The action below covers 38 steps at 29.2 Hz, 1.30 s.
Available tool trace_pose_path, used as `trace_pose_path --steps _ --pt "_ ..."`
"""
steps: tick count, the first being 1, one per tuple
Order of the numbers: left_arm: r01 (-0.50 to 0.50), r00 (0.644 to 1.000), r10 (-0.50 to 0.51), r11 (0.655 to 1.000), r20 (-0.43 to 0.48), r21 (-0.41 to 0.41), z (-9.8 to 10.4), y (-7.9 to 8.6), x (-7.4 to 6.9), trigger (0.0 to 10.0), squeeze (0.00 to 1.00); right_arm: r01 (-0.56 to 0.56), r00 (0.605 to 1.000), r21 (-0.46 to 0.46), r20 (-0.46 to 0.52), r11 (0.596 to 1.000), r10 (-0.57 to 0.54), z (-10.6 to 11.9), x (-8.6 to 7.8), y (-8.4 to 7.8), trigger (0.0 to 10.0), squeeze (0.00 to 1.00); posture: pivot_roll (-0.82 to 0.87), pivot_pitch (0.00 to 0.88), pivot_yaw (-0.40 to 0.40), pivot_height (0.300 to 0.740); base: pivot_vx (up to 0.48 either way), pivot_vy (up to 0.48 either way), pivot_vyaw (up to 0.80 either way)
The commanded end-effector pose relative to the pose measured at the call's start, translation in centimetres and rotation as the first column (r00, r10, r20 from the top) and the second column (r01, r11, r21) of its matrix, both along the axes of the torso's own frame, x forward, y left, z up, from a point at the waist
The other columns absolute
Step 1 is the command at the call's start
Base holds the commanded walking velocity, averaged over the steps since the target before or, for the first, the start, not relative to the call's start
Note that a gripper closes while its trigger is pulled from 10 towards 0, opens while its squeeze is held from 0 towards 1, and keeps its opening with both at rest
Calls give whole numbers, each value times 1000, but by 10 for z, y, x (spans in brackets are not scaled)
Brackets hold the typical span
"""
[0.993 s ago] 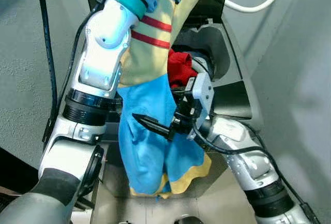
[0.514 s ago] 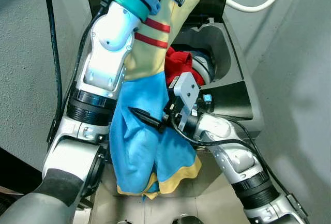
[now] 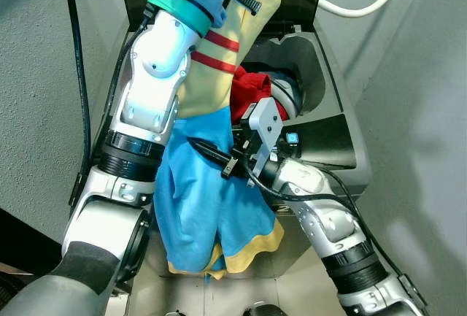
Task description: Clothes washing
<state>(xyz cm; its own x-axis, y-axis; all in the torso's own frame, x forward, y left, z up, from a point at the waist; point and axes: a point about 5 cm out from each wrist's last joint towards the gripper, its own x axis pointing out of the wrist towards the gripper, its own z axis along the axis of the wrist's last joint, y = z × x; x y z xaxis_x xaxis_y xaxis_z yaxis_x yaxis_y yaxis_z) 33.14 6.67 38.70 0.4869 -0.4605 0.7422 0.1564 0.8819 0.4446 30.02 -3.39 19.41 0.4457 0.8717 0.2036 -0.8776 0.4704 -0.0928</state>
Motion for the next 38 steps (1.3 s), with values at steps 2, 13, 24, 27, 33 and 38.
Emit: trace_pose_path --steps 2,13,24,27,33,38 --pt "12 1000 -11 1000 29 -22 3 2 -5 10000 0 8 1000 9 5 1000 -8 1 2 0 0 0 -46 0 23 740 0 0 0" --pt "17 993 -30 994 -117 -111 -15 16 2 10000 0 227 971 128 51 965 -235 36 32 0 0 0 -39 0 18 740 0 0 0" --pt "-75 960 1 964 -281 -253 -37 54 10 10000 0 421 887 267 76 867 -455 103 76 3 10000 0 -12 0 1 740 0 0 0" --pt "-135 932 28 951 -361 -277 -48 66 16 10000 0 520 826 279 73 807 -558 118 87 -1 10000 0 -5 0 -3 740 0 0 0" --pt "-248 725 73 955 -685 -162 -95 80 36 10000 0 730 626 267 109 630 -772 134 101 -10 10000 0 21 4 -9 740 0 0 0" --pt "-262 522 12 954 -853 -147 -128 83 45 10000 0 731 633 148 219 666 -743 112 100 0 10000 0 14 12 -5 740 0 0 0"
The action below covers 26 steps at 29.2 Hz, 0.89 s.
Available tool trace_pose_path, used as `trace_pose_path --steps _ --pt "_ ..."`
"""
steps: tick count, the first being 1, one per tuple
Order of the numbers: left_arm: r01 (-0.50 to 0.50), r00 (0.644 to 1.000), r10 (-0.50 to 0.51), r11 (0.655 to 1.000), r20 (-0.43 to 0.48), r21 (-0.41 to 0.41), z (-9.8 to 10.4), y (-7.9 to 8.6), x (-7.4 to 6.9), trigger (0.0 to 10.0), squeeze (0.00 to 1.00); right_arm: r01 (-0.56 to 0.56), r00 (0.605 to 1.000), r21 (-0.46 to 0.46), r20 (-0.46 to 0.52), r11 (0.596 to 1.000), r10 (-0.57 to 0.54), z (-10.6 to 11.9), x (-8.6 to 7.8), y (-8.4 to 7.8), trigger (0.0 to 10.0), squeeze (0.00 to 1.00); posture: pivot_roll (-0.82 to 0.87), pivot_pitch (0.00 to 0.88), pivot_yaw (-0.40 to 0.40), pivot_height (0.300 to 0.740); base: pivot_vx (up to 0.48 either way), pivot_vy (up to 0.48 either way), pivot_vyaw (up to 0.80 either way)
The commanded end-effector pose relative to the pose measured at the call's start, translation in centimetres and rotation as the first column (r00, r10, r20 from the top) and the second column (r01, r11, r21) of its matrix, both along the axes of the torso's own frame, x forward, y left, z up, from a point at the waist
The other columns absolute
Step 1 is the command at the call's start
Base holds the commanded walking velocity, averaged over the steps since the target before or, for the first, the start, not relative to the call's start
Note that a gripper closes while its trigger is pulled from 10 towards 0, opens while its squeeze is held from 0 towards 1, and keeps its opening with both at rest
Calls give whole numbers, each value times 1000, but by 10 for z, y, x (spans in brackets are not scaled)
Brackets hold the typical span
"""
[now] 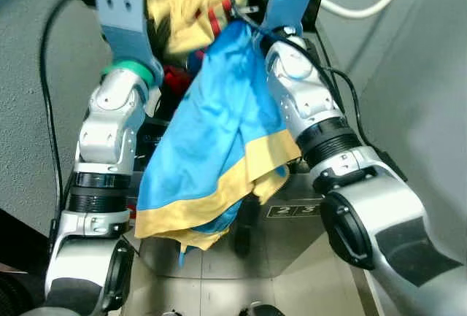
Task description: Clothes washing
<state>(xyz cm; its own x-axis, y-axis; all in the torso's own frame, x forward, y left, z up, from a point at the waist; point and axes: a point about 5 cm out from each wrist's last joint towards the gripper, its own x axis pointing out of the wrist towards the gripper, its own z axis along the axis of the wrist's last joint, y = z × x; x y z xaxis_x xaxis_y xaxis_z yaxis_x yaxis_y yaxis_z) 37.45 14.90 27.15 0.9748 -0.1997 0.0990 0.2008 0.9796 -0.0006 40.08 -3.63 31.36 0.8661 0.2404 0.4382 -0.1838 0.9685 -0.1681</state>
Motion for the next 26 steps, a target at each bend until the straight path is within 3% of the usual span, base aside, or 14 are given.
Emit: trace_pose_path --steps 1,5,6,7,13,20,21,25,26 --pt "12 997 -14 1000 -81 -24 -12 1 2 10000 0 -3 1000 -47 -4 999 3 -8 0 3 10000 0 14 12 -5 740 0 0 0" --pt "9 995 -10 1000 -95 -13 -16 3 4 10000 0 -29 999 -104 -43 994 24 -22 1 6 10000 0 1 14 0 740 0 0 0" --pt "22 998 -22 1000 -60 4 -11 2 5 10000 0 -64 995 -145 -90 987 51 -32 2 6 10000 0 -4 14 4 740 0 0 0" --pt "40 999 -39 999 -26 15 -5 1 6 10000 1000 -96 989 -181 -129 979 73 -41 3 6 10000 1000 -8 14 7 740 0 0 0" --pt "91 992 -95 994 81 55 16 -6 5 10000 1000 -110 981 -203 -177 973 74 -47 8 -4 10000 1000 -15 6 15 740 0 0 0" --pt "107 989 -113 993 99 59 23 -9 2 10000 1000 -39 989 -219 -150 975 6 -41 11 -14 10000 1000 -16 0 20 740 0 0 0" --pt "127 983 -133 990 125 60 25 -12 -3 10000 1000 11 996 -249 -87 968 -34 -34 12 -20 10000 0 -12 0 26 740 0 0 0" --pt "177 961 -192 980 202 89 29 -20 -20 10000 1000 -39 999 -203 2 978 40 -22 6 -23 10000 0 -6 0 27 740 0 0 0" --pt "183 943 -215 973 255 142 31 -22 -30 10000 0 -120 991 -180 31 976 127 -19 2 -23 10000 0 -1 0 25 740 0 0 0"
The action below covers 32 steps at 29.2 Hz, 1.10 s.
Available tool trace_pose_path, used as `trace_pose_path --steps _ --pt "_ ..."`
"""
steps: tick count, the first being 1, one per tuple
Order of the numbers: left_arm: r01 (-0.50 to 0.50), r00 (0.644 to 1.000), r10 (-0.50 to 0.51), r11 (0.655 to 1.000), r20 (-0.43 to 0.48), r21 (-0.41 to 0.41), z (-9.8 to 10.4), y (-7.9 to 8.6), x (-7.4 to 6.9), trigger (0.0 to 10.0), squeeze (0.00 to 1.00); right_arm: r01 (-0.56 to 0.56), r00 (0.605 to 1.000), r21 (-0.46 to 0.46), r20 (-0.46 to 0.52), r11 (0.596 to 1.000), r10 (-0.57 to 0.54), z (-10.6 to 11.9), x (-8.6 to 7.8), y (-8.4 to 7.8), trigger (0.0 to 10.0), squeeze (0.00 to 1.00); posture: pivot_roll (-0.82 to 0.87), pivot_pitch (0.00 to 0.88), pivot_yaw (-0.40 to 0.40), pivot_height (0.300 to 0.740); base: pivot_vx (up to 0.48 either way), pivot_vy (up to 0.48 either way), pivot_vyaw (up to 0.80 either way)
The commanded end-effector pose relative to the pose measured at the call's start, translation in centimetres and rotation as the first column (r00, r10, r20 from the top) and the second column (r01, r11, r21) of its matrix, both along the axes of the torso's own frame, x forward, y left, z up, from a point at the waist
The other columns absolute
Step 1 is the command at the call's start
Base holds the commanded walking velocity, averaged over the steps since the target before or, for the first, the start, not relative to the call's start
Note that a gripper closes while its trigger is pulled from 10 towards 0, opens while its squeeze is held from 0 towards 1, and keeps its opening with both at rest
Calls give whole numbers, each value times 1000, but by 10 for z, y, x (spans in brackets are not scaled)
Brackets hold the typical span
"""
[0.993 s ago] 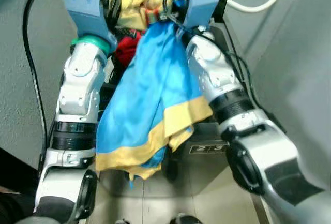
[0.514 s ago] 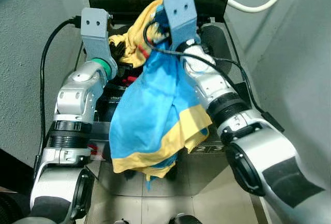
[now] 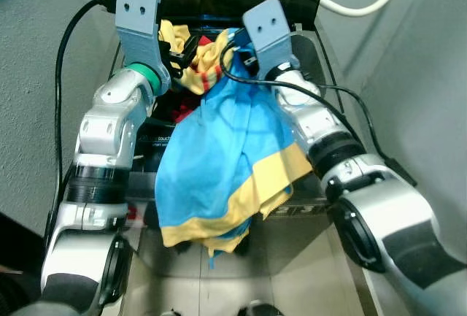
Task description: Clothes washing
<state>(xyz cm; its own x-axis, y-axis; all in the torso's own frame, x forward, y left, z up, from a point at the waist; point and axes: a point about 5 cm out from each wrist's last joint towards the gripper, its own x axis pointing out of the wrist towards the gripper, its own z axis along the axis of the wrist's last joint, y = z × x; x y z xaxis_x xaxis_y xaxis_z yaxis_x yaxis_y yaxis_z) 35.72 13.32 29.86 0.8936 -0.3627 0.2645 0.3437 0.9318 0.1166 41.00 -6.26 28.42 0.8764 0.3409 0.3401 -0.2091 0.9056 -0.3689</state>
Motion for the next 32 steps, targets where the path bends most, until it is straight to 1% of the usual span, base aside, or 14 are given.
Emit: trace_pose_path --steps 1,3,6,10,11,13,15,24,26,27,28,29,30,32 --pt "39 996 -42 998 78 50 4 -6 -13 10000 0 -117 991 41 70 992 114 10 -8 3 10000 0 -1 0 25 740 0 0 0" --pt "39 982 -73 982 177 185 6 -8 -28 10000 0 -297 955 131 63 946 291 12 -16 0 10000 0 4 0 23 740 0 0 0" --pt "25 968 -83 971 239 237 10 -7 -40 10000 0 -426 904 107 81 898 419 10 -27 -8 10000 0 8 0 21 740 0 0 0" --pt "-87 943 -3 963 333 255 20 2 -47 10000 0 -597 802 -3 37 802 597 -2 -54 -20 10000 0 12 0 19 740 0 0 0" --pt "-87 943 -3 963 333 255 20 2 -47 10000 0 -597 802 -3 37 802 597 -2 -54 -20 10000 0 12 0 19 740 0 0 0" --pt "-84 939 -7 965 344 249 22 1 -52 10000 0 -709 704 -31 -69 704 706 -17 -78 -34 10000 0 10 0 18 740 0 0 0" --pt "-69 940 -22 965 342 253 22 -1 -54 10000 0 -732 679 -31 -104 680 727 -22 -84 -39 10000 0 8 0 19 740 0 0 0" --pt "-50 949 -26 972 315 231 23 -8 -50 10000 0 -716 696 -152 -236 681 679 -48 -94 -50 10000 0 -11 0 22 740 0 0 0" --pt "-143 981 121 978 149 152 6 4 -23 10000 0 -679 733 -197 -230 707 640 -53 -89 -39 10000 0 -12 0 24 740 0 0 0" --pt "-143 981 121 978 149 152 6 4 -23 10000 0 -679 733 -197 -230 707 640 -53 -89 -39 10000 0 -12 0 24 740 0 0 0" --pt "-239 971 237 969 38 61 0 19 -5 10000 0 -676 736 -187 -221 713 640 -53 -87 -33 10000 0 -19 0 25 740 0 0 0" --pt "-239 971 237 969 38 61 0 19 -5 10000 0 -676 736 -187 -221 713 640 -53 -87 -33 10000 0 -19 0 25 740 0 0 0" --pt "-307 951 306 951 -37 -26 -3 31 6 10000 0 -679 732 -170 -217 714 645 -52 -87 -31 10000 0 -17 0 28 740 0 0 0" --pt "-307 951 306 951 -37 -26 -3 31 6 10000 0 -679 732 -170 -217 714 645 -52 -87 -31 10000 0 -17 0 28 740 0 0 0"
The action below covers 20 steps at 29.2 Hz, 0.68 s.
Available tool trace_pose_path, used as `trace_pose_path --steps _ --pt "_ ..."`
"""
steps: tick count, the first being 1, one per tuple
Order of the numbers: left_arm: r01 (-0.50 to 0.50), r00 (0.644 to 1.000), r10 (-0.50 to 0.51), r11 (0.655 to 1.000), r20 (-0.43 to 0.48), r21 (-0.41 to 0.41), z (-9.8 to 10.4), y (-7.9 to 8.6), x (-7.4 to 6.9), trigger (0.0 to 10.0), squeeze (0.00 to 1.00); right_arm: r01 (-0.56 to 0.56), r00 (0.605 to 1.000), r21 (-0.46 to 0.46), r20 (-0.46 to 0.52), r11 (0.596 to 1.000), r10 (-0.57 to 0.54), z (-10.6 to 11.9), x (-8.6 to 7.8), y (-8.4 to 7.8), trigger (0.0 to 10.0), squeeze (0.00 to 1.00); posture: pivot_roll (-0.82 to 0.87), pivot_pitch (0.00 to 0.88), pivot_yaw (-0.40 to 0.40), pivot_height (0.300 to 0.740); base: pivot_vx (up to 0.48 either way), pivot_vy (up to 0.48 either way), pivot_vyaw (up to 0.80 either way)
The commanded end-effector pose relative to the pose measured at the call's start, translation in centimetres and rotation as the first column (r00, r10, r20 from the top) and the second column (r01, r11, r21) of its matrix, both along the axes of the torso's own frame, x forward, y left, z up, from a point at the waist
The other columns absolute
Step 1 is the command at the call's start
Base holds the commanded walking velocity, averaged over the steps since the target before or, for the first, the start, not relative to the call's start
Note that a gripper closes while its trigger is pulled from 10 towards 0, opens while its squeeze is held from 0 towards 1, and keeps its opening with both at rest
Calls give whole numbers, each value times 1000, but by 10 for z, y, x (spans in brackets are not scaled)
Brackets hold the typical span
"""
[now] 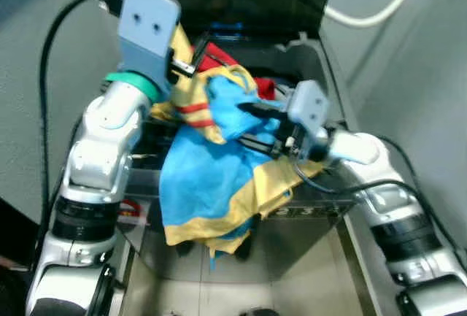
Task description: Clothes washing
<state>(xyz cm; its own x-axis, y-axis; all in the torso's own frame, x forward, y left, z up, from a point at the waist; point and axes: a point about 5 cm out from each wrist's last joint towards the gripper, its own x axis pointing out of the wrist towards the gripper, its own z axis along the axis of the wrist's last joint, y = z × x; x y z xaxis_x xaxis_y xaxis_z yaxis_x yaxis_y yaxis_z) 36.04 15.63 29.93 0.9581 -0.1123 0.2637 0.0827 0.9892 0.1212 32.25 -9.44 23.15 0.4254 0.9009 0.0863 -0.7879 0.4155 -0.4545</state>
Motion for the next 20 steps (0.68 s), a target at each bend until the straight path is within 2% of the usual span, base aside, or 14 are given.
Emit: trace_pose_path --steps 1,2,3,4,7,8,9,10,11,12,14,16,17,20 --pt "-42 999 41 998 -29 -40 -4 8 3 10000 0 1 1000 -11 5 1000 -1 1 0 1 10000 0 -17 0 28 740 0 0 0" --pt "-127 990 117 984 -79 -129 -4 25 14 10000 0 -21 999 32 -25 999 22 3 -3 -1 10000 0 -21 0 27 740 0 0 0" --pt "-127 990 117 984 -79 -129 -4 25 14 10000 0 -21 999 32 -25 999 22 3 -3 -1 10000 0 -21 0 27 740 0 0 0" --pt "-111 986 86 978 -141 -178 -7 32 23 10000 0 -50 996 99 -67 994 56 9 -9 -8 10000 0 -24 0 24 740 0 0 0" --pt "-81 986 52 980 -158 -181 -6 33 29 10000 0 -62 993 150 -90 987 76 15 -13 -14 10000 0 -24 0 24 740 0 0 0" --pt "-110 991 105 993 -85 -47 5 34 34 10000 0 58 997 218 -66 974 -45 25 -2 -24 10000 0 -38 0 26 740 0 0 0" --pt "-151 988 148 983 38 104 22 29 38 10000 0 214 976 280 -34 936 -213 35 12 -36 10000 0 -49 0 27 740 0 0 0" --pt "-151 988 148 983 38 104 22 29 38 10000 0 214 976 280 -34 936 -213 35 12 -36 10000 0 -49 0 27 740 0 0 0" --pt "-197 975 169 956 142 217 35 25 40 10000 0 337 937 333 -26 881 -348 41 23 -44 10000 0 -55 0 31 740 0 0 0" --pt "-197 975 169 956 142 217 35 25 40 10000 0 337 937 333 -26 881 -348 41 23 -44 10000 0 -55 0 31 740 0 0 0" --pt "-321 933 240 894 270 312 55 23 44 10000 0 418 895 397 -28 817 -444 45 29 -53 10000 0 -63 0 37 740 0 0 0" --pt "-367 915 277 875 293 317 58 25 45 10000 0 406 902 411 -37 816 -431 44 26 -55 10000 0 -69 0 42 740 0 0 0" --pt "-310 944 255 902 210 300 52 23 50 10000 0 403 905 414 -44 816 -424 41 24 -57 10000 0 -74 0 43 740 0 0 0" --pt "-257 964 225 925 142 280 47 20 54 10000 0 400 906 416 -48 816 -419 40 21 -59 10000 0 -76 1 42 740 0 0 0"
